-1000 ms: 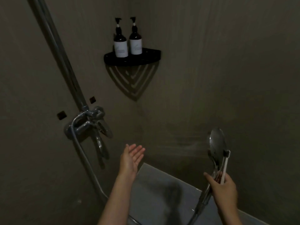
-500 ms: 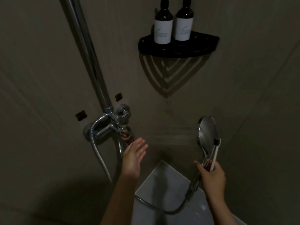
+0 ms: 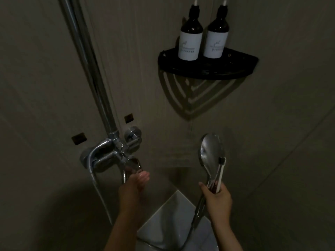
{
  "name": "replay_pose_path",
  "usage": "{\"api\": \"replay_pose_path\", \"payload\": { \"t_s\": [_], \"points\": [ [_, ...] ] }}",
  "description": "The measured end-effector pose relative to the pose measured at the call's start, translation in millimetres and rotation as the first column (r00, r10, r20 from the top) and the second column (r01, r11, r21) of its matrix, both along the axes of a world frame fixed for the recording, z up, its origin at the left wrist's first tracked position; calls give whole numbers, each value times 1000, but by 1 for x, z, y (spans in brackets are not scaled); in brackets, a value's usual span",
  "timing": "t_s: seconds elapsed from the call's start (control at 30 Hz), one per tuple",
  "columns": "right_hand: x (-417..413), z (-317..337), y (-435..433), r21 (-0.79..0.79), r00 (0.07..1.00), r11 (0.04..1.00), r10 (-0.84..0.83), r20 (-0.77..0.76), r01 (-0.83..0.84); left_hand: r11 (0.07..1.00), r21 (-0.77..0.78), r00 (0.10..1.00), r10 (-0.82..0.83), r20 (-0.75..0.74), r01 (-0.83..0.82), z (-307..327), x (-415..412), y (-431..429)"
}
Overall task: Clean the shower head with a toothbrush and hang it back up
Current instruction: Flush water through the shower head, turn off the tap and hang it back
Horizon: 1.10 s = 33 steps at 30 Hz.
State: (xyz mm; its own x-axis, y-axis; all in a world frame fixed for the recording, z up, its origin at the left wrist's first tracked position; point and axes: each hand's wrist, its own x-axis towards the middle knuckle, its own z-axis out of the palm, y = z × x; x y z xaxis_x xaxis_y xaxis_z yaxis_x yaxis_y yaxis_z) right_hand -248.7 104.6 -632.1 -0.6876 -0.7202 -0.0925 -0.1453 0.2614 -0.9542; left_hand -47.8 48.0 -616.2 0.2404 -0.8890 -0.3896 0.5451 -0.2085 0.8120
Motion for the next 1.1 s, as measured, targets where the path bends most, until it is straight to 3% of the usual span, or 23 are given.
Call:
{"api": "replay_pose_path", "payload": {
  "t_s": [0.13, 0.27, 0.47, 0.63, 0.97, 1.1],
  "points": [
    [-4, 8, -5, -32, 1000, 999, 20, -14, -20, 997, -23, 998, 69, 13, -69, 2, -4, -4],
    [-6, 11, -9, -55, 1000, 998, 16, -22, -17, 998, -53, 999, 36, 5, -35, 4, -5, -3],
    [-1, 13, -15, -39, 998, 997, 65, -25, -66, 997, 30, 996, 69, -64, -68, 2, -3, -7],
    [3, 17, -18, -50, 995, 994, 95, -37, -97, 997, 52, 998, 55, 21, -56, -6, -1, -11],
    [8, 17, -25, -95, 990, 986, 135, -41, -138, 996, 38, 997, 74, 13, -74, -5, -2, -10],
    [8, 18, -27, -97, 989, 985, 142, -44, -145, 995, 58, 994, 87, -65, -83, -5, -3, -15]
  ]
}}
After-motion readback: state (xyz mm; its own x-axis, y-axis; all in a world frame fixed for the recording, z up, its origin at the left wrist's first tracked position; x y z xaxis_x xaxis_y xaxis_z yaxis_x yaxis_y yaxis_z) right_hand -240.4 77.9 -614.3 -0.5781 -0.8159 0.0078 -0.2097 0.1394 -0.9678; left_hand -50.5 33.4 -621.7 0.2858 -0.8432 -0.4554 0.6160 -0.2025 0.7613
